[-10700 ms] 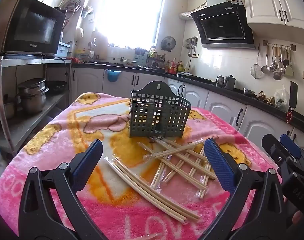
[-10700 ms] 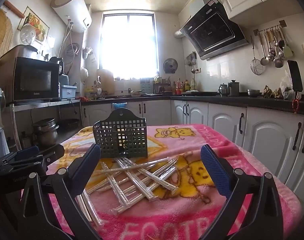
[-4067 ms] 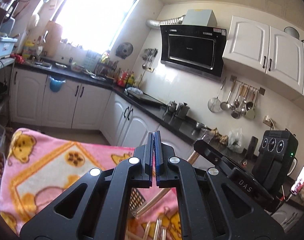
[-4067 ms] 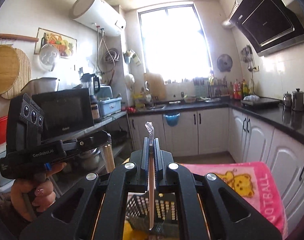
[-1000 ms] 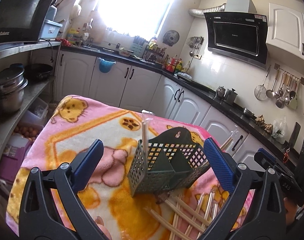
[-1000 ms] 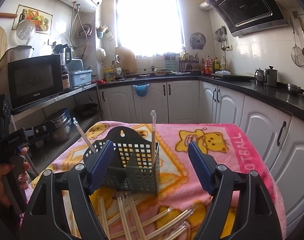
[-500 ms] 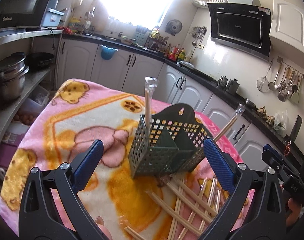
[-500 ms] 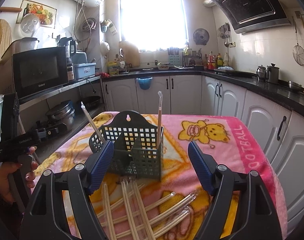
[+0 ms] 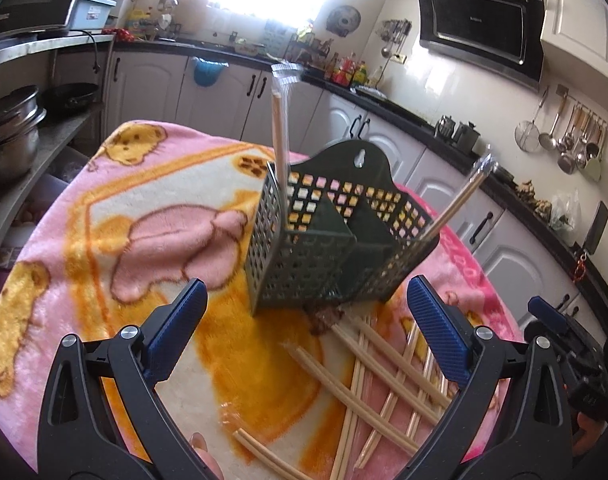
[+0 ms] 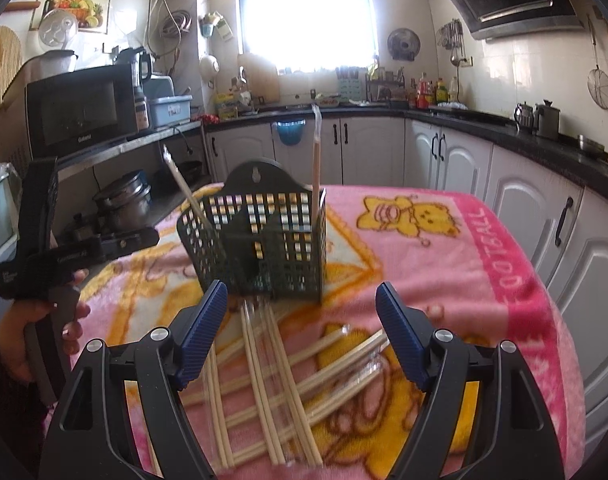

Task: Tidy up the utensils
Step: 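Withdraw both grippers from the caddy back toward the chopstick pile, then close the right gripper on a wrapped chopstick while the left gripper grasps another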

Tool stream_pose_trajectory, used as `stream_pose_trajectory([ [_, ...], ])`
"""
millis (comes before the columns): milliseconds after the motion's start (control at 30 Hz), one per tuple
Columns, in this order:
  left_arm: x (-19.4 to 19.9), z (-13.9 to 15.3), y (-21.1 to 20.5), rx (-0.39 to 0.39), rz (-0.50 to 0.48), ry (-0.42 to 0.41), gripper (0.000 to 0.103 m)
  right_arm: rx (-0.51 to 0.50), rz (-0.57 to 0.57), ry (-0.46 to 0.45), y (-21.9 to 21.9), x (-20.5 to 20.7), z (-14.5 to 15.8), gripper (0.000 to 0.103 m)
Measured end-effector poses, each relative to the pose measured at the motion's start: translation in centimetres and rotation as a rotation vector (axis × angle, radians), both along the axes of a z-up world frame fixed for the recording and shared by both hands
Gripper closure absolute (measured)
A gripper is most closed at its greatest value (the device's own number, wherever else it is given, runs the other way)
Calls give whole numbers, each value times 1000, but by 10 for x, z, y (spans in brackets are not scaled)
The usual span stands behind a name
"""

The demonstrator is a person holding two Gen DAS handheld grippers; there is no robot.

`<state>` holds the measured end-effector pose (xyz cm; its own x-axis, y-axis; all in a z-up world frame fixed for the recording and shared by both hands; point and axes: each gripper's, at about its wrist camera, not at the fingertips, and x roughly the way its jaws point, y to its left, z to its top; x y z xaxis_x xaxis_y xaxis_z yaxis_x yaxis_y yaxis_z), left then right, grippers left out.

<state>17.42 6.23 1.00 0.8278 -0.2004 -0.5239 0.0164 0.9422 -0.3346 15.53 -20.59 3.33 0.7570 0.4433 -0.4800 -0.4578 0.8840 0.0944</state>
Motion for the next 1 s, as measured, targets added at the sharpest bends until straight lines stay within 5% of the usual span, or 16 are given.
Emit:
stream_pose_trajectory([
  [667,22,-43,-21,21,-64,144,12,-1,-21,200,-18,-16,-60,49],
  [1000,36,-63,-24,-12,-99,240,41,30,-22,275,-32,-25,-76,61],
])
